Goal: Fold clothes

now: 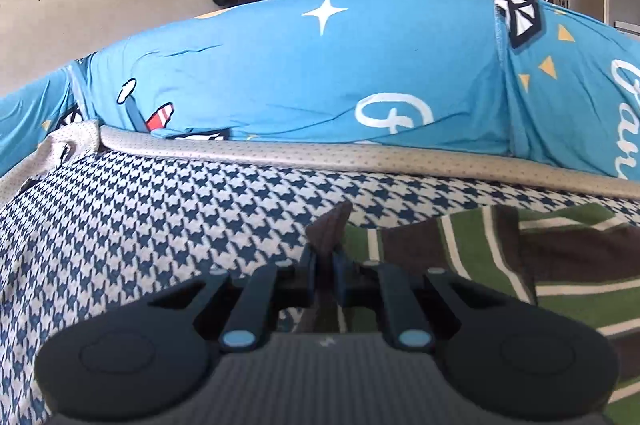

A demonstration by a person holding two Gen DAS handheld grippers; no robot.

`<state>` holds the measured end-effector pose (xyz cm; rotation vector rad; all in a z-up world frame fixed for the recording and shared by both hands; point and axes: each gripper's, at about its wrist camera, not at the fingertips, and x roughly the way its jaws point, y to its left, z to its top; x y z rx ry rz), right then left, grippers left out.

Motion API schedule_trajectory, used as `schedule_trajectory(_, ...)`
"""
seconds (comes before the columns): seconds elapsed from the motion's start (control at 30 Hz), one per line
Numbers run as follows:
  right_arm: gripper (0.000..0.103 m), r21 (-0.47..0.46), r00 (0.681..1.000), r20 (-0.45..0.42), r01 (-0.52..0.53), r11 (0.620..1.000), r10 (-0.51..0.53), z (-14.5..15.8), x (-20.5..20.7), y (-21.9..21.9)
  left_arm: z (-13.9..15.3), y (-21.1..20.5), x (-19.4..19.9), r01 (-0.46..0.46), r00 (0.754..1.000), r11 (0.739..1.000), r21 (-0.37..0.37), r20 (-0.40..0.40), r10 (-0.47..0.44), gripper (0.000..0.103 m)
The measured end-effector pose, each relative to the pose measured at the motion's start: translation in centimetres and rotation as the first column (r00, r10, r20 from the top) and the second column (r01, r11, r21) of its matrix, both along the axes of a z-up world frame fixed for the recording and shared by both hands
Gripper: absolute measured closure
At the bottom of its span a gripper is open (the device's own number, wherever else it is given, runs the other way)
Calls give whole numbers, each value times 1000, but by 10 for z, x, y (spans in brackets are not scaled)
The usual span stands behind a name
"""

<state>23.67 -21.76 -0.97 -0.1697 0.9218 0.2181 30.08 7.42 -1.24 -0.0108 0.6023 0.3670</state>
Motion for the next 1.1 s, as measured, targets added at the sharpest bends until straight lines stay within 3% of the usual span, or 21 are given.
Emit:
schedule_trajectory(0.13, 0, 0, 1000, -1, -1, 1000, 1, -1, 0, 0, -8, 8, 0, -36, 998, 999, -7, -44, 36, 89)
schedule_trajectory(0.27, 0, 0, 1000, -2, -1, 1000, 1, 0, -1, -1, -5, 10, 0, -86, 994, 996, -7, -62, 86, 77)
schedule_trajectory(0.47, 0, -1, 1000, -5, 0, 1000, 0, 1, -1, 1, 10, 16, -3, -92, 996, 989, -113, -28, 89, 75)
schedule_trajectory(0.77, 0, -3, 1000, -4, 2, 1000, -2, 1, -1, 2, 25, -12, -3, 125, 992, 966, -226, 40, -119, 64)
schedule_trajectory(1.1, 0, -6, 1000, -4, 6, 1000, -6, 1, -2, 2, 42, -58, 9, 363, 932, 895, -260, 120, -343, 55)
